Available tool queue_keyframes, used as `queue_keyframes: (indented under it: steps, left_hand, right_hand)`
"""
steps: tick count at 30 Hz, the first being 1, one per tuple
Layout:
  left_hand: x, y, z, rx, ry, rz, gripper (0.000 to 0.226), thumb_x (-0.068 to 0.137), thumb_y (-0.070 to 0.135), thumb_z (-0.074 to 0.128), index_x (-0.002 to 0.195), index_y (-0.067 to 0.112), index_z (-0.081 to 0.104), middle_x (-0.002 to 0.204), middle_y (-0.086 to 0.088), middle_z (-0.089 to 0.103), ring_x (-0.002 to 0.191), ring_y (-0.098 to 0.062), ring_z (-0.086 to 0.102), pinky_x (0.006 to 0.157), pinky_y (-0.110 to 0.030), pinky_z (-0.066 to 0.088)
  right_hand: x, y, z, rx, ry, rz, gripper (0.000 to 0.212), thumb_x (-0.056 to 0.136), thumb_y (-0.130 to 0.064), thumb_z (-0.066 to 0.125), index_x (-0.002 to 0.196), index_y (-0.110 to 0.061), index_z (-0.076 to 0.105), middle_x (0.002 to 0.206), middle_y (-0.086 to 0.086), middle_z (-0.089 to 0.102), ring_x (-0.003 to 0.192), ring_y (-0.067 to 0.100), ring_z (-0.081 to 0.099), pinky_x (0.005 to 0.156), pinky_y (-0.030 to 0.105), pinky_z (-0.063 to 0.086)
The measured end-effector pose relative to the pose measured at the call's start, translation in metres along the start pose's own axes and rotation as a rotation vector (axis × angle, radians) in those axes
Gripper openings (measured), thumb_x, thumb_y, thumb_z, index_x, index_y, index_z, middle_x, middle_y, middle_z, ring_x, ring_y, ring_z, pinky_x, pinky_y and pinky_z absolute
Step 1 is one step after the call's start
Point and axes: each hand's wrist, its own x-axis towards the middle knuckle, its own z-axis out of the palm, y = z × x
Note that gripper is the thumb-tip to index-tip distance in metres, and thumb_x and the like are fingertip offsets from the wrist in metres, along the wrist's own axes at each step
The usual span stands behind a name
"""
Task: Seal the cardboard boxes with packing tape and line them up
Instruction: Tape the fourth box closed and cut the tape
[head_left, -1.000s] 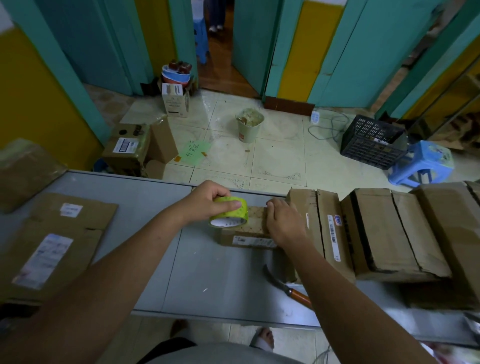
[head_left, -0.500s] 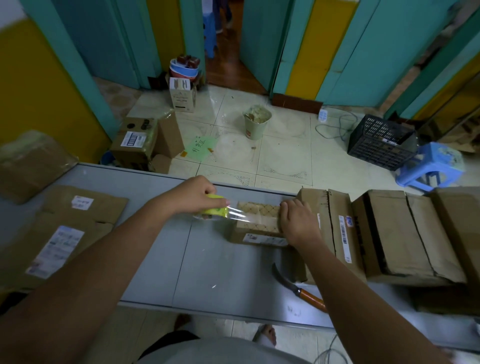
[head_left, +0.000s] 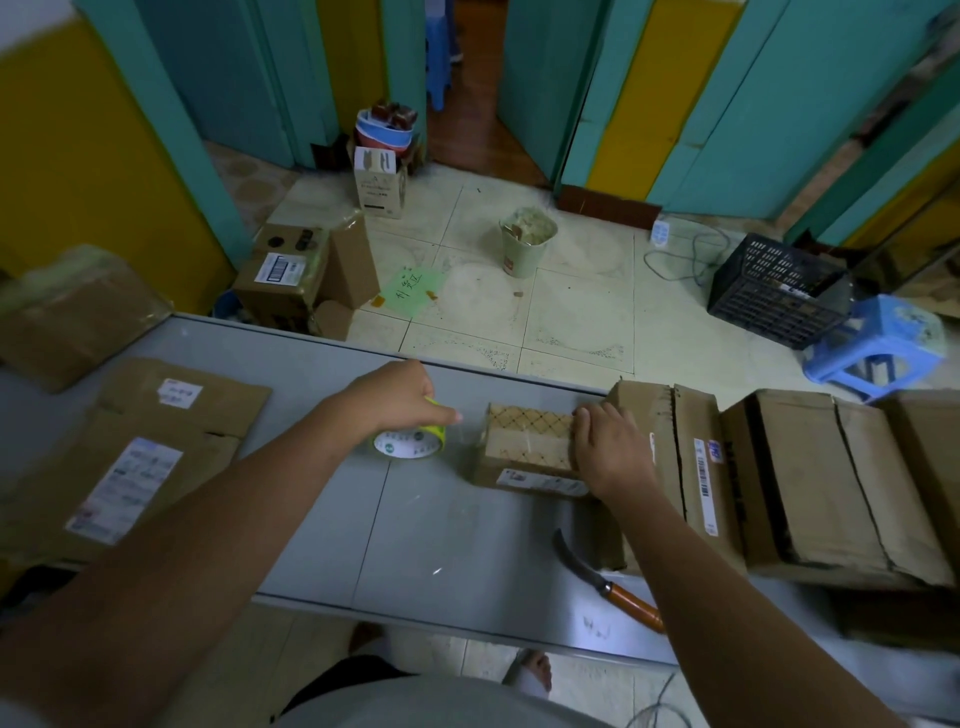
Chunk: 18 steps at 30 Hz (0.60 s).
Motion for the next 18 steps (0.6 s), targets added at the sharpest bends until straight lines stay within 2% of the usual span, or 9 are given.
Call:
queue_keyframes:
  steps: [8, 13, 15, 18]
  left_hand:
    - [0.010, -0.005, 0.013, 0.025, -0.015, -0.011, 0.067, 0.073, 0.070, 0.080, 0.055, 0.024, 0.035, 0.057, 0.004, 0.026, 0.053, -0.018, 0.030, 0.060, -0.036, 0.022]
    - [0.009, -0.005, 0.038, -0.027, -0.004, -0.008, 0.058, 0.083, 0.071, 0.074, 0.061, 0.021, 0.056, 0.057, 0.002, 0.054, 0.056, -0.017, 0.055, 0.058, -0.030, 0.037]
    - [0.006, -0.011, 0.045, -0.106, -0.009, -0.016, 0.055, 0.087, 0.067, 0.074, 0.059, 0.024, 0.054, 0.054, 0.005, 0.048, 0.053, -0.015, 0.050, 0.058, -0.030, 0.035]
    - [-0.007, -0.024, 0.049, -0.176, -0.026, -0.073, 0.059, 0.084, 0.074, 0.072, 0.061, 0.026, 0.047, 0.056, 0.005, 0.037, 0.053, -0.014, 0.040, 0.059, -0.032, 0.029]
  right_hand:
    - [0.000, -0.007, -0.004, -0.016, 0.001, -0.026, 0.045, 0.112, -0.038, 0.023, 0.091, -0.021, 0.059, 0.083, -0.008, 0.052, 0.087, 0.014, 0.048, 0.081, 0.032, 0.040]
    - [0.000, -0.008, -0.008, 0.029, -0.030, -0.023, 0.044, 0.113, -0.034, 0.027, 0.087, -0.020, 0.059, 0.081, -0.009, 0.050, 0.089, 0.016, 0.049, 0.082, 0.033, 0.041]
    - [0.003, -0.009, -0.009, 0.044, -0.040, -0.025, 0.044, 0.112, -0.035, 0.028, 0.084, -0.021, 0.058, 0.081, -0.011, 0.050, 0.092, 0.015, 0.049, 0.081, 0.033, 0.041]
    - [0.014, -0.012, -0.011, 0.066, -0.064, -0.079, 0.041, 0.109, -0.035, 0.031, 0.083, -0.023, 0.060, 0.085, -0.007, 0.056, 0.096, 0.015, 0.049, 0.078, 0.035, 0.045]
